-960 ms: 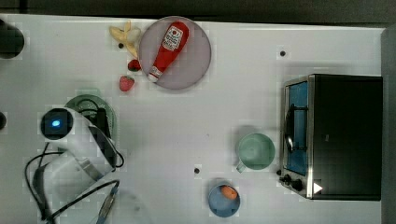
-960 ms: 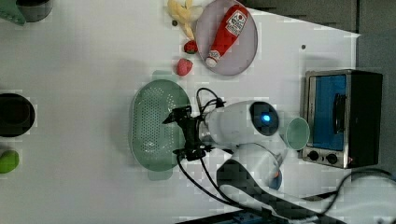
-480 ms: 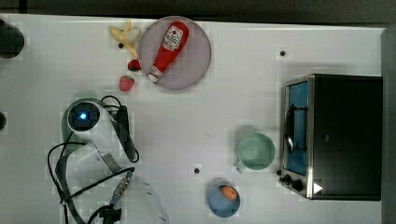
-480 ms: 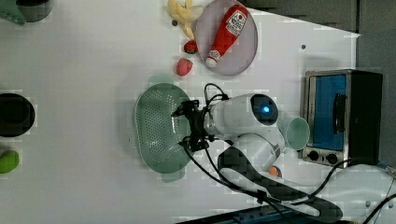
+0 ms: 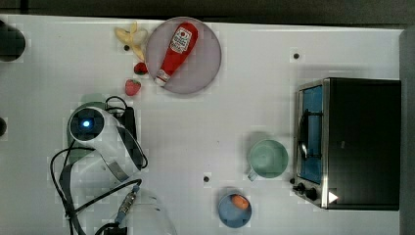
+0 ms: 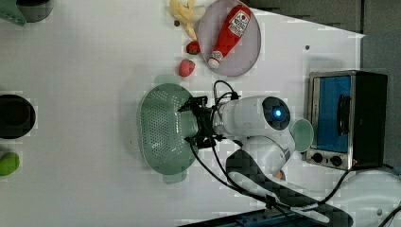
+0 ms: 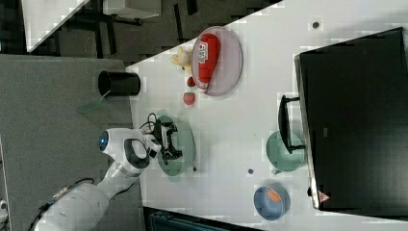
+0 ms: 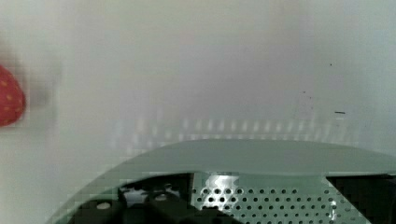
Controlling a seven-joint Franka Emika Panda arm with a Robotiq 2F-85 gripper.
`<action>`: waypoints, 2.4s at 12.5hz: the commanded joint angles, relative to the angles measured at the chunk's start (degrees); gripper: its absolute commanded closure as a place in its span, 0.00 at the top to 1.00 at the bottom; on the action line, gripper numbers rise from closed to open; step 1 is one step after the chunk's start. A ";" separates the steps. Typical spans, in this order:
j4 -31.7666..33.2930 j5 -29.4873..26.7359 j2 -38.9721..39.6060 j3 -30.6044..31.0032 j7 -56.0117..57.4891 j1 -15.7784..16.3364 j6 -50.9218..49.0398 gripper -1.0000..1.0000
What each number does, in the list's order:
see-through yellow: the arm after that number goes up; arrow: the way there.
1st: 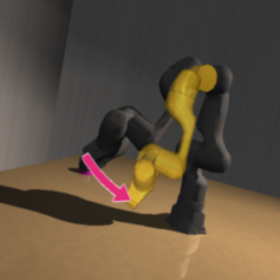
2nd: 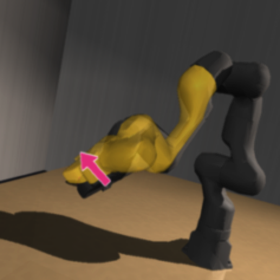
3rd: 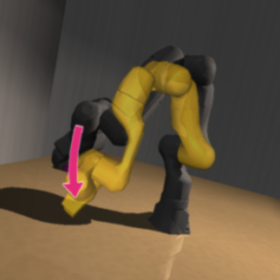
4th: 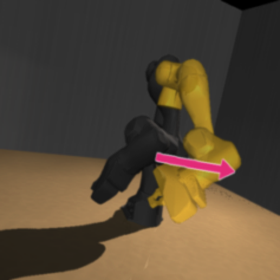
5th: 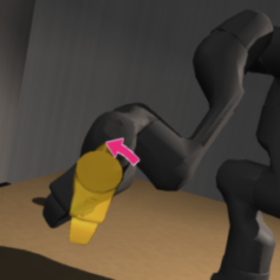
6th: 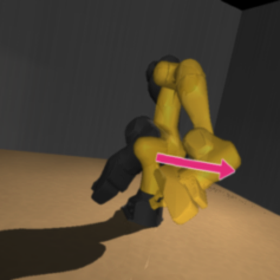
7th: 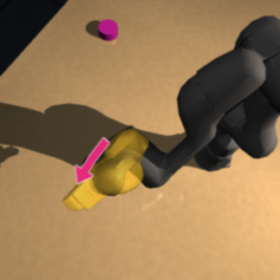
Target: Drag strainer left to right.
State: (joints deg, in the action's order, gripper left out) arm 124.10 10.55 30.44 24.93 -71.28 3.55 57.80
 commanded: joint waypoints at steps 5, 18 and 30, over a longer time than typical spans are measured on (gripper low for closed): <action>5.81 -0.99 -3.43 -3.90 -1.26 -4.21 1.26 1.00; 9.88 -0.99 -6.09 -10.53 9.90 -11.12 1.85 1.00; 9.91 -0.99 -6.69 -22.72 23.55 -11.74 2.26 1.00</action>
State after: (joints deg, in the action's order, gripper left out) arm 133.95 7.96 25.07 4.59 -53.02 -7.04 60.15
